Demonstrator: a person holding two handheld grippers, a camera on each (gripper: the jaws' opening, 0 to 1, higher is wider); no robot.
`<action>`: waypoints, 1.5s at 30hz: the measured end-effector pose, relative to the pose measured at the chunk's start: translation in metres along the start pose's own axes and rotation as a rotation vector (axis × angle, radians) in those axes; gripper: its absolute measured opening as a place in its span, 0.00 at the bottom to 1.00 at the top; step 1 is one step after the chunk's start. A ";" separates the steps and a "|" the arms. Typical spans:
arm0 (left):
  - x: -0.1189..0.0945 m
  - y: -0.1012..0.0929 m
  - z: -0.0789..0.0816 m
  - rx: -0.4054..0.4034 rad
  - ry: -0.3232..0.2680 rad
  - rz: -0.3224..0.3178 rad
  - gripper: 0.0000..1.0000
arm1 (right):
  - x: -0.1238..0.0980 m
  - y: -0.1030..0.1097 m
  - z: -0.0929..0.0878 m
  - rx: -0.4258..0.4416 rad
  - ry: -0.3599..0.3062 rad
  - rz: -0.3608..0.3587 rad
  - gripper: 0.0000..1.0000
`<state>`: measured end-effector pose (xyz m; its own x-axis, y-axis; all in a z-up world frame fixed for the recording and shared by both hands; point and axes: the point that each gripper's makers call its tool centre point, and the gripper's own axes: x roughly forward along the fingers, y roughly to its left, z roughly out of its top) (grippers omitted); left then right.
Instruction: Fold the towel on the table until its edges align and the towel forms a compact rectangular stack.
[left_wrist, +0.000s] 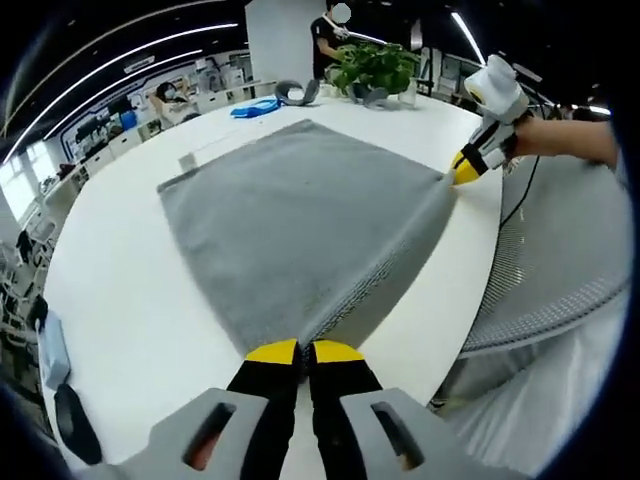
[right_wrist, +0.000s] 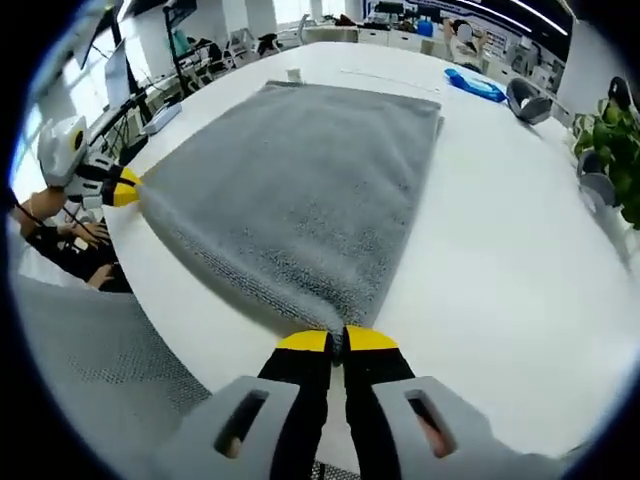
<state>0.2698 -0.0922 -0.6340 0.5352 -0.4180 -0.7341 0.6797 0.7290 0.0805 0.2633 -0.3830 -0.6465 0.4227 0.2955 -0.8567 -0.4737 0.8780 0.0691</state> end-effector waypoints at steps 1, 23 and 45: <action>-0.003 0.001 0.001 0.007 0.000 0.004 0.04 | -0.001 0.001 0.000 0.004 0.002 0.003 0.02; -0.067 -0.012 0.051 0.060 -0.033 -0.019 0.04 | -0.081 0.014 0.012 -0.009 -0.057 -0.018 0.02; -0.105 -0.013 0.085 0.124 -0.033 0.001 0.04 | -0.116 0.020 0.024 -0.045 -0.111 0.006 0.01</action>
<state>0.2474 -0.1040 -0.5009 0.5511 -0.4363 -0.7113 0.7349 0.6576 0.1660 0.2233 -0.3909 -0.5334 0.5019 0.3425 -0.7942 -0.5098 0.8589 0.0483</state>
